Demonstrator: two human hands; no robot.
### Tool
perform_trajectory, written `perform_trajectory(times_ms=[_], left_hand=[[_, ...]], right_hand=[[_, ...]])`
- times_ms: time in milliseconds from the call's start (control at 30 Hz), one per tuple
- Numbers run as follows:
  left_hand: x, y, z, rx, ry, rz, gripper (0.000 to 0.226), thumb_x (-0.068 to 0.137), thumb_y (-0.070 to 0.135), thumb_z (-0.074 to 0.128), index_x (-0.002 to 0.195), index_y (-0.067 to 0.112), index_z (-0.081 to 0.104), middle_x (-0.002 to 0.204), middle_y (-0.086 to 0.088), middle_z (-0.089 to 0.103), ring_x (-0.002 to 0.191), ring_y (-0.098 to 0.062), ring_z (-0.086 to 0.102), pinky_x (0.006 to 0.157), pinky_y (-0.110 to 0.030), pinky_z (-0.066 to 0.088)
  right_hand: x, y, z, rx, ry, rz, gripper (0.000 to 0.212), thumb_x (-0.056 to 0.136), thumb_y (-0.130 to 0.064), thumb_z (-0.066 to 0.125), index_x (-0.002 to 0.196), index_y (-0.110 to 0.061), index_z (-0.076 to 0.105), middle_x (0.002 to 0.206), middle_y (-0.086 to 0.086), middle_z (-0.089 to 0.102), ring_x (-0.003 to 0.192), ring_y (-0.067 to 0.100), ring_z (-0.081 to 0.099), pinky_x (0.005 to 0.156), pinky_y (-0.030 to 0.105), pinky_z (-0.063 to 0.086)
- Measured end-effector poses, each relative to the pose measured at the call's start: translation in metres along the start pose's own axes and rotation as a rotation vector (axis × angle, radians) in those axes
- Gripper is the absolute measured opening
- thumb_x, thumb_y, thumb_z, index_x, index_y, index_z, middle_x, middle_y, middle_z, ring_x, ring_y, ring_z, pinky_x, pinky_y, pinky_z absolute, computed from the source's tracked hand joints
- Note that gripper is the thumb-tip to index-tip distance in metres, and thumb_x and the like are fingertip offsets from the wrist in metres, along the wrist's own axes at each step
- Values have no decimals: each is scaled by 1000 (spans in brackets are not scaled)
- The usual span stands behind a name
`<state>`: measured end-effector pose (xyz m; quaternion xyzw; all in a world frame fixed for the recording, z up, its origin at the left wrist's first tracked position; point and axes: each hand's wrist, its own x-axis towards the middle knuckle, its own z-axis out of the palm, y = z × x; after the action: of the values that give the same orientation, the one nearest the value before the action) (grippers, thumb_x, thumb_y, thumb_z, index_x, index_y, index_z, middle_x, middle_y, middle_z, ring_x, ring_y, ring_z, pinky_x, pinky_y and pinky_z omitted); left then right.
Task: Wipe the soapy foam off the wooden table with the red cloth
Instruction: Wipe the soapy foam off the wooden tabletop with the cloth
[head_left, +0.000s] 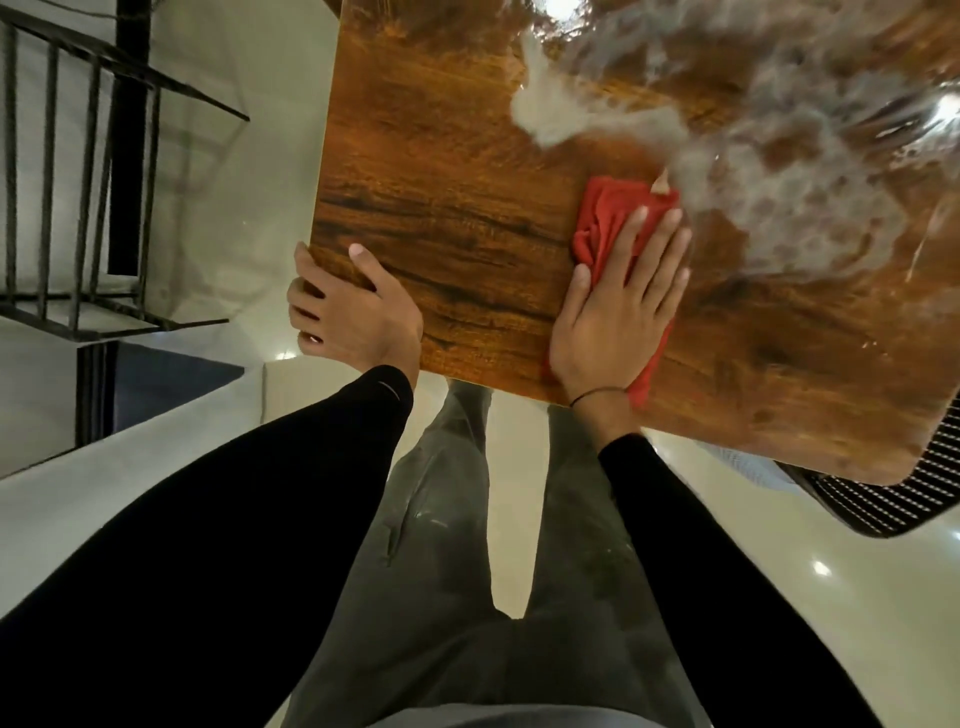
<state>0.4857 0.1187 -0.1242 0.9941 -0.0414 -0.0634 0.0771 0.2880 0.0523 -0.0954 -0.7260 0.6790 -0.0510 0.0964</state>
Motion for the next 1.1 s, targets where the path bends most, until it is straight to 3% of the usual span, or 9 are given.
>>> perform_trajectory(times_ms=[200, 400, 533, 600, 700, 833, 933, 1033, 1100], left_hand=[[-7, 1, -1, -77, 82, 219, 67, 116, 48, 28, 171, 11, 36, 180, -14, 30, 167, -33, 28, 133, -52, 19], [-8, -1, 0, -132, 61, 493, 56, 120, 35, 30, 172, 16, 36, 182, -12, 27, 169, -32, 23, 137, -51, 16], [-7, -3, 1, -117, 40, 612, 55, 121, 35, 32, 172, 15, 35, 182, -11, 27, 170, -31, 22, 139, -48, 13], [-7, -4, 0, -115, 26, 608, 57, 121, 40, 28, 173, 17, 33, 182, -9, 27, 170, -29, 22, 139, -47, 11], [-7, -2, -2, -120, 18, 596, 62, 120, 49, 20, 173, 20, 32, 183, -6, 26, 170, -27, 21, 138, -45, 9], [-8, -2, -3, -124, 35, 606, 62, 120, 50, 18, 173, 20, 33, 182, -6, 28, 170, -27, 23, 138, -48, 12], [-6, -2, -6, -105, 7, 625, 63, 120, 50, 17, 174, 20, 30, 184, -7, 23, 171, -29, 19, 139, -52, 12], [-2, 1, -11, -57, -93, 956, 64, 120, 51, 23, 175, 18, 26, 185, -9, 14, 172, -30, 11, 140, -48, 4], [6, 11, -15, -38, -186, 1248, 68, 118, 53, 26, 175, 16, 27, 185, -11, 12, 172, -28, 11, 139, -44, 0]], right_hand=[[-37, -15, 14, 16, -173, -418, 72, 120, -46, 35, 180, -13, 12, 187, 21, 4, 174, 39, 4, 140, 58, 10], [11, -47, 15, -29, -239, -788, 72, 120, -46, 32, 180, -15, 10, 187, 19, 3, 175, 36, 3, 140, 57, 10], [60, -99, 17, -68, -246, -900, 70, 120, -46, 22, 181, -15, 6, 188, 18, 1, 175, 35, 2, 140, 55, 8], [86, -124, 17, -74, -240, -875, 70, 120, -45, 21, 180, -15, 4, 188, 18, -1, 175, 34, 1, 141, 55, 6], [122, -140, 16, -52, -200, -673, 71, 119, -44, 23, 180, -13, 3, 188, 17, -2, 175, 34, -1, 140, 56, 7], [140, -118, 10, -4, -127, -308, 72, 119, -43, 21, 180, -10, 3, 187, 20, -2, 175, 37, -1, 140, 58, 7], [119, -86, 2, 6, -67, -147, 71, 119, -43, 21, 180, -9, 6, 187, 20, 1, 175, 37, 3, 140, 56, 7], [78, -57, -3, 28, -69, -98, 71, 119, -42, 25, 180, -9, 7, 187, 20, 2, 175, 37, 4, 140, 57, 10], [49, -38, -3, 28, -115, -218, 72, 120, -43, 27, 180, -10, 6, 187, 19, -1, 175, 36, 1, 140, 58, 10]])
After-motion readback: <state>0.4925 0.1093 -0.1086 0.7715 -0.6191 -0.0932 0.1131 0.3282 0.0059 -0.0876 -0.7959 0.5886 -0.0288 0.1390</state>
